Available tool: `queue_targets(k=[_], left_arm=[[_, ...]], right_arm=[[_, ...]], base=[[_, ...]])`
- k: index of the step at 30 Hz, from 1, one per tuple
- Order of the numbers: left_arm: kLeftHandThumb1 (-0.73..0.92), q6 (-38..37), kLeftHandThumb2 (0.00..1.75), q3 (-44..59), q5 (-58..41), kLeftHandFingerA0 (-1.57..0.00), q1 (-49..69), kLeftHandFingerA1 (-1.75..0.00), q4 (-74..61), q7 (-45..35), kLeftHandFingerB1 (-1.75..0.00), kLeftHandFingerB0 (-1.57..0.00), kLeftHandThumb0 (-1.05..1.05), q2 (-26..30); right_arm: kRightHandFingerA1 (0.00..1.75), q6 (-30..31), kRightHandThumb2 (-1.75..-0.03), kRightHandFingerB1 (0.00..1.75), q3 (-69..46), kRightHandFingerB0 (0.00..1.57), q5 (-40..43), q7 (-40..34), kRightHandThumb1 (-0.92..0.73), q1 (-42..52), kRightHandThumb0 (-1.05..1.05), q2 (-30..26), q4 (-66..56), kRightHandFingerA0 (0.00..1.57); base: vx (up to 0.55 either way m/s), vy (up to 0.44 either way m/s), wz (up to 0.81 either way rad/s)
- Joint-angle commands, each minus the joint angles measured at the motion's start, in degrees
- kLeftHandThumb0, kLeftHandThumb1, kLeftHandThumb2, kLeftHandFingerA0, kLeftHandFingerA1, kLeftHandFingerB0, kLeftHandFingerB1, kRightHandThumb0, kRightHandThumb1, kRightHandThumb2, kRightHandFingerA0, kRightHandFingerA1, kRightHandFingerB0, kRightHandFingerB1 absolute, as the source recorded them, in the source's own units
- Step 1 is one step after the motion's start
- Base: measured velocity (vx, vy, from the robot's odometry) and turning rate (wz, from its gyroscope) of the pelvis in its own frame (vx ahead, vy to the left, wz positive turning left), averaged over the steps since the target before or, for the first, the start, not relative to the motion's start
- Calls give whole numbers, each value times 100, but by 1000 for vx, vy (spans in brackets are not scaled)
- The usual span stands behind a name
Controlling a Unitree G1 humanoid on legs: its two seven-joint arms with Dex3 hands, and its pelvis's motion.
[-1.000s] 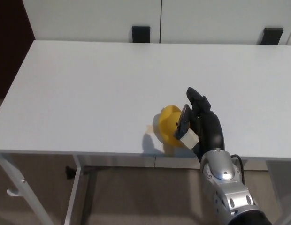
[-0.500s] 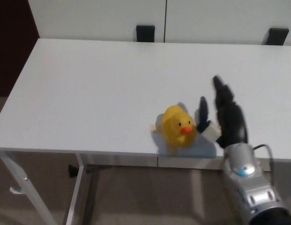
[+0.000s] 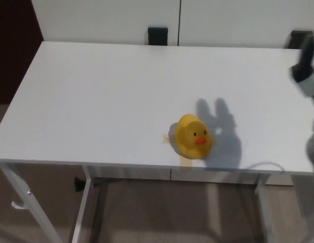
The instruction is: The robot uses its right hand to push the yellow duck toy to the center of the white desk.
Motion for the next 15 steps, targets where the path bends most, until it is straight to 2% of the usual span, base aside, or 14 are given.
queue_targets(k=[1, 2, 3, 5, 6, 7, 8, 9, 10, 12, 13, 15], left_arm=[[66, -247, 60, 84, -37, -71, 150, -54, 6, -12, -52, -77, -22, 141], [66, -241, 60, 82, -30, -71, 145, -54, 1, -11, -52, -77, -22, 156], [63, -199, 60, 69, -11, -70, 114, -48, -30, -33, -51, -77, -25, 210], [63, -188, 60, 66, -7, -70, 108, -48, -39, -39, -51, -77, -25, 220], [67, -202, 60, 51, 14, -72, 117, -53, -34, -22, -52, -78, -21, 232], [67, -216, 60, 40, 27, -72, 126, -53, -28, -7, -52, -78, -21, 237], [69, -243, 61, 14, 57, -73, 141, -55, -15, 4, -54, -81, -21, 252], [69, -260, 61, -3, 77, -73, 151, -55, -8, 9, -54, -81, -21, 262], [67, -254, 60, 13, 58, -70, 159, -51, -24, 3, -52, -79, -21, 270], [67, -239, 60, 41, 27, -70, 166, -51, -50, -4, -52, -79, -21, 276], [68, -235, 60, 39, 28, -68, 166, -46, -52, -6, -51, -79, -23, 281], [68, -234, 60, 30, 38, -68, 164, -46, -50, -7, -51, -79, -23, 287]], right_arm=[[38, -3, -123, 31, -1815, 0, 1409, 1397, -82, 1344, -105, -1549, -629, 0], [38, 67, -123, 31, -1952, 0, 1481, 1473, -82, 1482, -105, -1632, -621, 0], [42, -450, -116, 30, -2320, 0, 1423, 1660, -82, 1986, -105, -1878, -199, 0], [42, -611, -116, 30, -2392, 0, 1398, 1707, -82, 2096, -105, -1928, -87, 0], [3, -797, -66, 0, -2614, 0, 1172, 1608, -89, 2517, -86, -2057, 167, 0], [3, -876, -66, 0, -2758, 0, 1021, 1530, -89, 2796, -86, -2139, 315, 0], [49, -1019, -93, 36, -2961, 0, 868, 1367, -58, 3120, -85, -2220, 662, 0], [49, -1124, -93, 36, -3092, 0, 787, 1272, -58, 3320, -85, -2273, 908, 0], [65, -1241, -61, 37, -3189, 0, 560, 892, -71, 3598, -53, -2309, 1379, 0], [65, -1394, -61, 37, -3273, 0, 298, 471, -71, 3891, -53, -2353, 1914, 0], [87, -1282, -61, 43, -3181, 0, -12, 86, -74, 4097, -44, -2402, 2183, 10], [87, -1166, -61, 43, -3046, 0, -329, -296, -74, 4284, -44, -2474, 2460, 10]], base=[[0, 0, 0], [0, 0, 0], [0, 0, 0], [0, 0, 0], [0, 0, 0], [0, 0, 0], [0, 0, 0], [0, 0, 0], [0, 0, 0], [0, 0, 5], [0, 0, 0], [0, 0, 0]])
